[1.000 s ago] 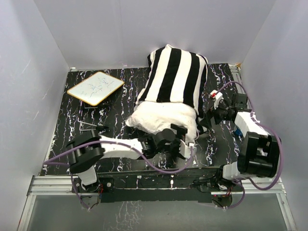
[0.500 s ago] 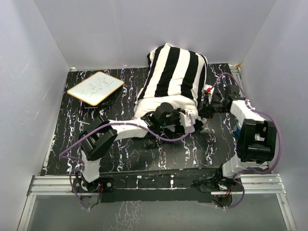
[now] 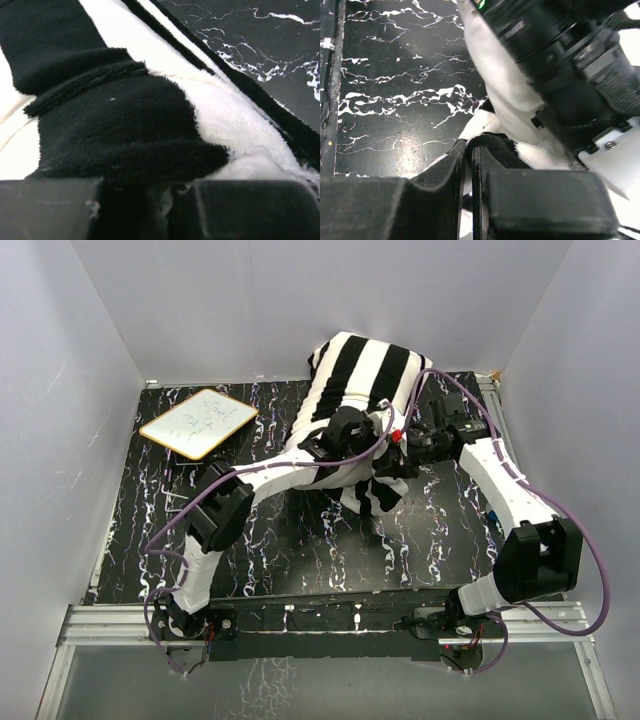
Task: Put the pillow into the pillowcase
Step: Stuff the pillow into the pillowcase.
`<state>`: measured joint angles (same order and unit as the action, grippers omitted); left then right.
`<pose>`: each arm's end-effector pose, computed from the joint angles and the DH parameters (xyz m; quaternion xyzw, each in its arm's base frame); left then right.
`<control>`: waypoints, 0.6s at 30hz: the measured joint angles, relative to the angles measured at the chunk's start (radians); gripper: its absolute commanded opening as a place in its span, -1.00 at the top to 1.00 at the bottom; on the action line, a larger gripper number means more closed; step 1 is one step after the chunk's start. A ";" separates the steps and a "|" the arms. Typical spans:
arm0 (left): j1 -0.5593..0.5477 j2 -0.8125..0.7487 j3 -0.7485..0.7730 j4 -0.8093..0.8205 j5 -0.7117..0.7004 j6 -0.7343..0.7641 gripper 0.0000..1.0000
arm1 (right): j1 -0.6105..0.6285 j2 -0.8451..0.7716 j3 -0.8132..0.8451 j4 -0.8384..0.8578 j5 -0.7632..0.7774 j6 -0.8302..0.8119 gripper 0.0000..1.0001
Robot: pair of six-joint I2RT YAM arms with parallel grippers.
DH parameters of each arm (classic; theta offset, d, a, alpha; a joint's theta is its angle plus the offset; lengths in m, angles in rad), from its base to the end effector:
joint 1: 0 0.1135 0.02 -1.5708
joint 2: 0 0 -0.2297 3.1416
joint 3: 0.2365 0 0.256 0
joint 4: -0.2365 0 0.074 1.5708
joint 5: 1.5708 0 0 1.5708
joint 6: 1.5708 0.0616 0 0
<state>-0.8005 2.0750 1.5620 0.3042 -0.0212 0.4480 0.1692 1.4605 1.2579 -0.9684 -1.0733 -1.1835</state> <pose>0.3560 -0.3650 0.2166 0.4487 0.6343 -0.1023 0.6212 0.2775 0.1023 0.2552 -0.6064 0.5933 0.3551 0.3925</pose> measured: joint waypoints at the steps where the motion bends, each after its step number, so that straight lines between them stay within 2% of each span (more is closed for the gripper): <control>1: -0.004 0.017 0.026 -0.012 -0.010 -0.028 1.00 | 0.008 -0.006 0.013 0.004 0.016 0.015 0.84; 5: -0.016 0.061 0.060 -0.009 -0.033 -0.159 1.00 | 0.007 -0.015 0.014 0.039 0.056 0.123 0.84; 8: -0.014 0.074 0.031 0.053 -0.032 -0.280 0.98 | -0.024 -0.068 -0.098 0.168 0.054 0.272 0.84; 10: -0.014 0.085 -0.002 0.121 -0.013 -0.363 0.88 | -0.077 -0.117 -0.197 0.257 0.047 0.379 0.84; 12: -0.009 0.114 -0.031 0.214 0.055 -0.451 0.62 | -0.152 -0.164 -0.312 0.364 0.059 0.505 0.81; 15: 0.014 0.159 -0.114 0.433 0.238 -0.579 -0.06 | -0.243 -0.168 -0.422 0.458 0.124 0.625 0.44; 16: 0.022 0.164 -0.149 0.500 0.298 -0.607 -0.22 | -0.264 -0.156 -0.436 0.466 0.141 0.644 0.32; 18: 0.039 0.162 -0.225 0.638 0.417 -0.663 -0.35 | -0.290 -0.113 -0.438 0.466 0.159 0.663 0.19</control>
<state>-0.7612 2.2368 1.3369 0.9421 0.3962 -0.2146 -0.1211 1.3472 0.8200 -0.5026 -0.9138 -0.5209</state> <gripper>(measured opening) 0.557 0.311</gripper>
